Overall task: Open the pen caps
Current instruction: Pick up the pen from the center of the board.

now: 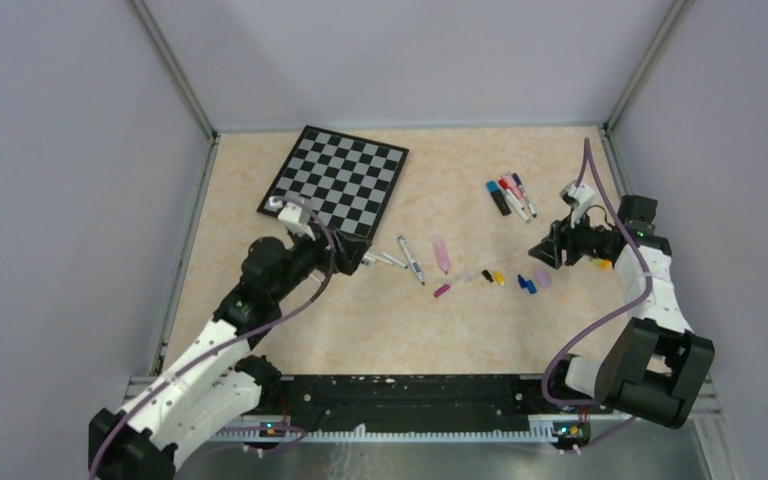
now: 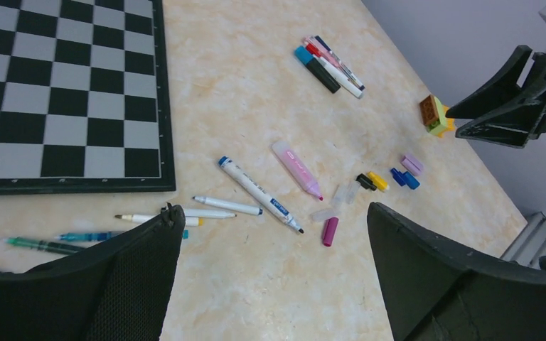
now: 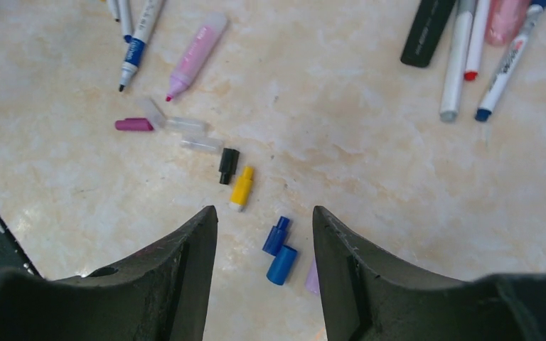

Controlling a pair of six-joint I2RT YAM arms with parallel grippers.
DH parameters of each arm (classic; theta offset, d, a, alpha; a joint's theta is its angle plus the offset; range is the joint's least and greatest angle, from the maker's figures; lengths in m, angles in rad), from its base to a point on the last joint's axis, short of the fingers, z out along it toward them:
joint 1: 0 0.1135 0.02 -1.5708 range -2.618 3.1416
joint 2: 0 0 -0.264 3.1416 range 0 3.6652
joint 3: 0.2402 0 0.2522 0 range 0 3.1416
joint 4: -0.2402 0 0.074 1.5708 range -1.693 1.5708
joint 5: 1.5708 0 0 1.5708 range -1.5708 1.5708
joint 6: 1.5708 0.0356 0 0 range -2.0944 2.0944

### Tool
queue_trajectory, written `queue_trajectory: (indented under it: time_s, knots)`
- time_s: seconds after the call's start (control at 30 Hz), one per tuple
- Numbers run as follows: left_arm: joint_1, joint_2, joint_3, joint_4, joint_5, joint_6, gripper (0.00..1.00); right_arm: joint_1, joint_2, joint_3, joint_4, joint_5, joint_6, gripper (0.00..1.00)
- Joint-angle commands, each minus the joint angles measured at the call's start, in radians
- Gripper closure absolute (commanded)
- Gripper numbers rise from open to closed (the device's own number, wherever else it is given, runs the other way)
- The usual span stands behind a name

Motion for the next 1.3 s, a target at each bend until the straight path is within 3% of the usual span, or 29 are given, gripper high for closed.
queue_trajectory:
  time_s: [0.0, 0.27, 0.87, 1.27]
  knots:
    - [0.004, -0.156, -0.096, 0.008, -0.123, -0.009, 0.01, -0.011, -0.035, 0.080, -0.041, -0.240, -0.171, 0.49]
    - [0.005, -0.266, -0.186, -0.032, -0.135, -0.068, 0.01, 0.013, 0.037, 0.171, 0.002, -0.271, -0.115, 0.45]
    - [0.004, -0.239, -0.204, -0.030, -0.125, -0.165, 0.01, 0.366, 0.482, 0.566, -0.029, 0.320, 0.117, 0.44]
    - [0.004, -0.215, -0.209, -0.024, -0.134, -0.191, 0.01, 0.454, 0.737, 0.772, -0.028, 0.596, 0.337, 0.43]
